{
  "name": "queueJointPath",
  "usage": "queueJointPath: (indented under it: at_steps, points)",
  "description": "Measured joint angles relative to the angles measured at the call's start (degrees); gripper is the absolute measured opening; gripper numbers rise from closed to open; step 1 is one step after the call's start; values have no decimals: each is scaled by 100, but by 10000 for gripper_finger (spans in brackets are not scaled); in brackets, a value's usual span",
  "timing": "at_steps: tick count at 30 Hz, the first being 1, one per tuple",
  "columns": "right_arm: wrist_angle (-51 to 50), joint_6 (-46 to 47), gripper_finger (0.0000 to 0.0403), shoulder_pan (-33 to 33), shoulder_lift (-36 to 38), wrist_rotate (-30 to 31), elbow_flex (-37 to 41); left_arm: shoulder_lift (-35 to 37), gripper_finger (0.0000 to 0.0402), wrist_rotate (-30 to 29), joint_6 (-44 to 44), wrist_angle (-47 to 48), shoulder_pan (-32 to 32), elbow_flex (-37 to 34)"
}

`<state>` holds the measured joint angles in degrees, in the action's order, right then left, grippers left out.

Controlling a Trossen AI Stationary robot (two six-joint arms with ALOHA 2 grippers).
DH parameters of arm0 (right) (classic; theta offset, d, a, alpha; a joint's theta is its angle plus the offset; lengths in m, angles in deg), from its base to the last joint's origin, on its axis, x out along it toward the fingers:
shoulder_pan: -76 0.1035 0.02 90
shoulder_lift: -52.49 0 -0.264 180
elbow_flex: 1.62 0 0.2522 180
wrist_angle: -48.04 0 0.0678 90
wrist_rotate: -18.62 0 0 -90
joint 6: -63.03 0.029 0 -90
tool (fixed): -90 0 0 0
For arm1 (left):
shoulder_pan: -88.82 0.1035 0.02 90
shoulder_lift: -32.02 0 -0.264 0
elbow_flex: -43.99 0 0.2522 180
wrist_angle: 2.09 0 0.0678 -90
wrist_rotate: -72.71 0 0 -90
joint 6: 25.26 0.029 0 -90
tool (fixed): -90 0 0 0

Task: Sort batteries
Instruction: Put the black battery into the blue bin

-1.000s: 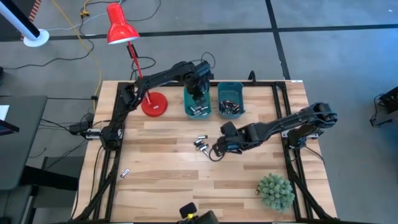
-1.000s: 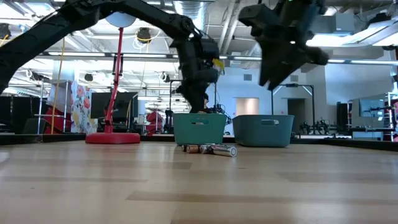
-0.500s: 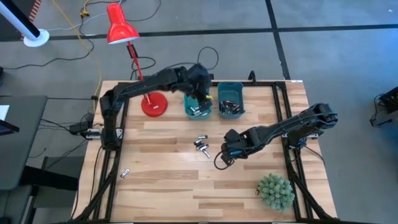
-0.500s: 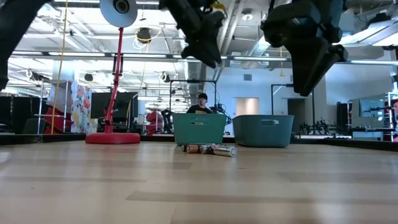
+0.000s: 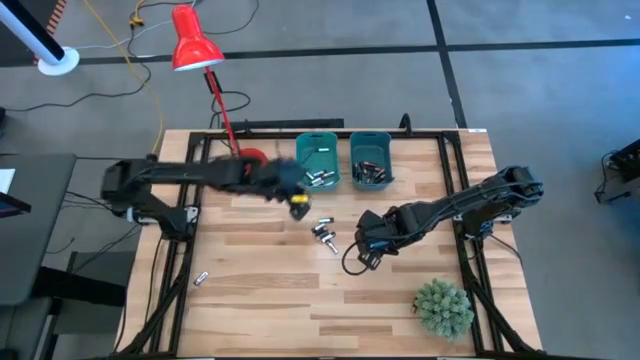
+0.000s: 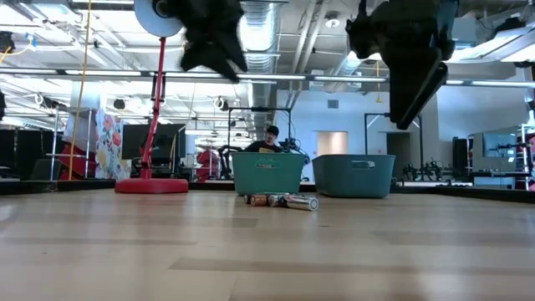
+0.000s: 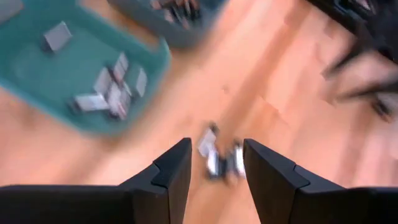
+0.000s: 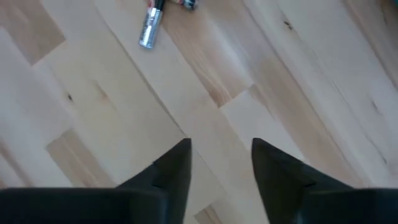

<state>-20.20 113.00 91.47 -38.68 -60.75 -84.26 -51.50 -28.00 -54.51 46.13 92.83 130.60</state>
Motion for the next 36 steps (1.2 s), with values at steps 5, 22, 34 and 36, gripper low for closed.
queueJointPath:
  at_steps: [5,22,34,36]
  points:
    - [7,-484,256,-12,0,0,0,867,141,-419,-1431,-1133,-976,-1596]
    - [318,-42,328,-121,0,1,4,1234,141,-1823,-3362,-2190,-3215,-2917]
    - [1773,540,328,-105,-452,-899,-390,1383,141,-1824,-2231,-1890,-3905,-2917]
    - [1200,615,327,-58,-858,-990,-762,1460,141,-1976,-2114,-1647,-4019,-2917]
